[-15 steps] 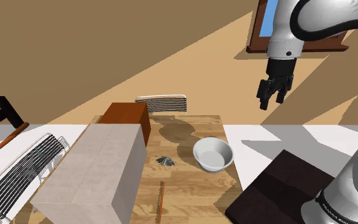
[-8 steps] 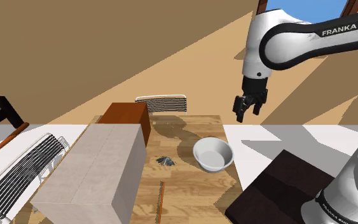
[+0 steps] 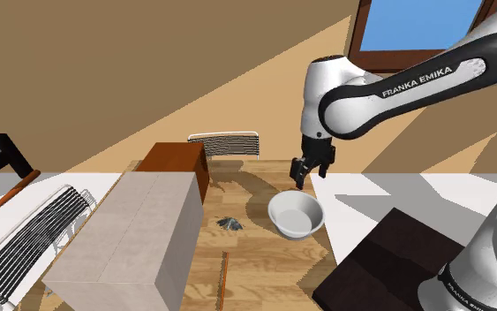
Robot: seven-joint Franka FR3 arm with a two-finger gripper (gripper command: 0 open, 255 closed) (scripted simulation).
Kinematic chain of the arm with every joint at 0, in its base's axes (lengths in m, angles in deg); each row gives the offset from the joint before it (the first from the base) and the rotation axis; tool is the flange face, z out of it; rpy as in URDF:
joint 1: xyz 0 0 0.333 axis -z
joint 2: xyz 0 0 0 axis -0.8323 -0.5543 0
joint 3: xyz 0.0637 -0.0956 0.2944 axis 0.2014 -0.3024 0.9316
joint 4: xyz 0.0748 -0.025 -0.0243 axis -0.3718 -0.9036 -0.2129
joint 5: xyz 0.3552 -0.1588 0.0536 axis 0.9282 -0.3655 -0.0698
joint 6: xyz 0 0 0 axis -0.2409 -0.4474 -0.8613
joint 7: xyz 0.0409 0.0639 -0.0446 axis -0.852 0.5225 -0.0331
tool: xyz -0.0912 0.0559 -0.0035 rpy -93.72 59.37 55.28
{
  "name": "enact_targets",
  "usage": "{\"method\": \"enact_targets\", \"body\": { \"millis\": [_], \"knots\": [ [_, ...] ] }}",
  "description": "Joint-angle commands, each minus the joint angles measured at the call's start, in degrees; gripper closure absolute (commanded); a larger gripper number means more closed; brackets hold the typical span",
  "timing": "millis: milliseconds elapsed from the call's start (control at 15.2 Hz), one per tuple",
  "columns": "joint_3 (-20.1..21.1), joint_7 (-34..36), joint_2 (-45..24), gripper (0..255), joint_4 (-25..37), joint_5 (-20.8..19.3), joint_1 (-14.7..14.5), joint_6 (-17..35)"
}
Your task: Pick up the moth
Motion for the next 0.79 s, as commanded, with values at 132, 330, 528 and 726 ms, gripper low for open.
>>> {"method": "enact_targets", "body": {
  "millis": [132,330,528,726],
  "knots": [
    [2.60,3.67,-8.55,0,2.91,-2.22,-0.33,6.84],
    [4.14,7.14,-15.23,0,5.80,-5.19,-0.64,11.23],
    [4.95,11.10,-22.07,0,9.43,-9.14,-1.39,14.80],
    [4.86,15.22,-28.94,0,13.80,-13.61,-2.80,17.47]
  ]
}}
